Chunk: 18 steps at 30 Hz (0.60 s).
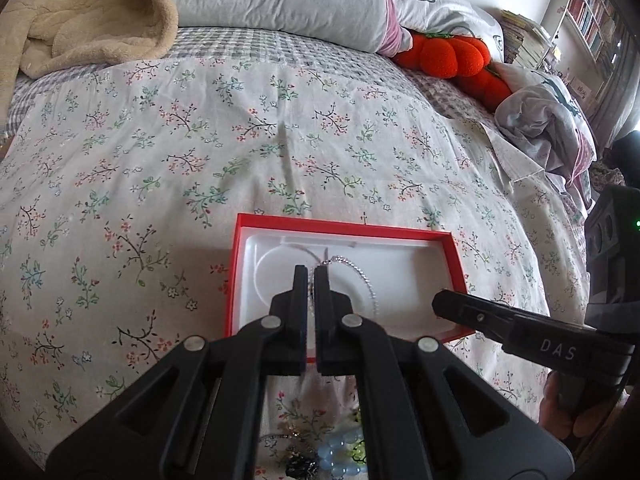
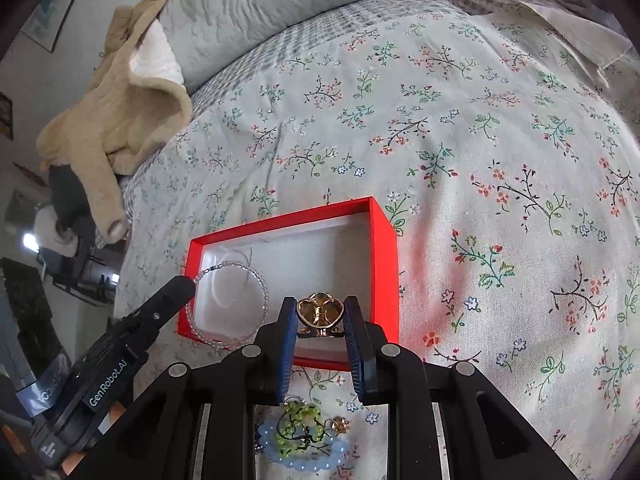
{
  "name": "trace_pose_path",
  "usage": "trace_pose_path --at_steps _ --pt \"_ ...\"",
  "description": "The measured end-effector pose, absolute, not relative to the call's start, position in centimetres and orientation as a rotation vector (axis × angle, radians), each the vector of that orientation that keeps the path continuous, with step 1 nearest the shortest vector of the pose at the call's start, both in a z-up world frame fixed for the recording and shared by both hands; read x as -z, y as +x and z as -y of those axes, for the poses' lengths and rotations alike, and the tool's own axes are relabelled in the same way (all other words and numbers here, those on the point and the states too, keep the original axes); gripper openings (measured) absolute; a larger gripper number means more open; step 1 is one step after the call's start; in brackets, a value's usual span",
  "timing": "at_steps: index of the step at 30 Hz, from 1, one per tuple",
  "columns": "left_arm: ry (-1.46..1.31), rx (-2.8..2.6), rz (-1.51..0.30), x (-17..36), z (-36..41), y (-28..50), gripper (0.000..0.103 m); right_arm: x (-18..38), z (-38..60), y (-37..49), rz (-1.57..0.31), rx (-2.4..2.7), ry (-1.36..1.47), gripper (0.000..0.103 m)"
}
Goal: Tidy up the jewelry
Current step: 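Release the pearl bracelet into the red box while the right tool drops the ring in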
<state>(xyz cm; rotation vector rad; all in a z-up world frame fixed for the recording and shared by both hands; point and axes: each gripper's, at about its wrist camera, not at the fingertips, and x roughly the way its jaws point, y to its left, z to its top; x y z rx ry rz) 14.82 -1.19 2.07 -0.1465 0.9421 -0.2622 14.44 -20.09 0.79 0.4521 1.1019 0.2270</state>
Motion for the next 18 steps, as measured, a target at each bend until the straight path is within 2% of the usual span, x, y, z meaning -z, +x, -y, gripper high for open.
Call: trace_pose_path --at_steps 6,8,10,11,12,13,16,18 --pt "-0.119 0.243 -0.950 -1.3 1.5 15.2 0.004 -0.8 20.1 14.6 -1.086 -0.231 0.447 0.024" --pt "-0.104 0.231 -0.946 -1.3 1.5 15.1 0.007 -0.9 20.2 14.6 -1.086 -0.235 0.459 0.025" --pt "-0.088 0.230 -0.947 -1.5 1.6 14.9 0.024 -1.2 20.4 14.4 -1.080 -0.238 0.460 0.033" --pt "-0.081 0.228 -0.945 -1.7 1.6 14.8 0.037 -1.4 20.4 14.3 -1.074 -0.244 0.459 0.038" --pt "-0.071 0.223 -0.941 -1.9 1.6 14.6 0.042 -1.7 20.5 14.1 -1.066 -0.256 0.463 0.048" --pt "-0.059 0.218 -0.938 -2.1 1.6 14.4 0.043 -2.1 20.5 13.9 -1.056 -0.265 0.460 0.054" --pt "-0.028 0.214 -0.941 -2.7 1.4 13.6 0.049 -3.1 20.3 13.2 -1.038 -0.262 0.409 0.057" --pt "-0.009 0.203 -0.938 -3.1 1.1 13.0 0.062 -3.5 20.6 12.7 -1.032 -0.267 0.386 0.058"
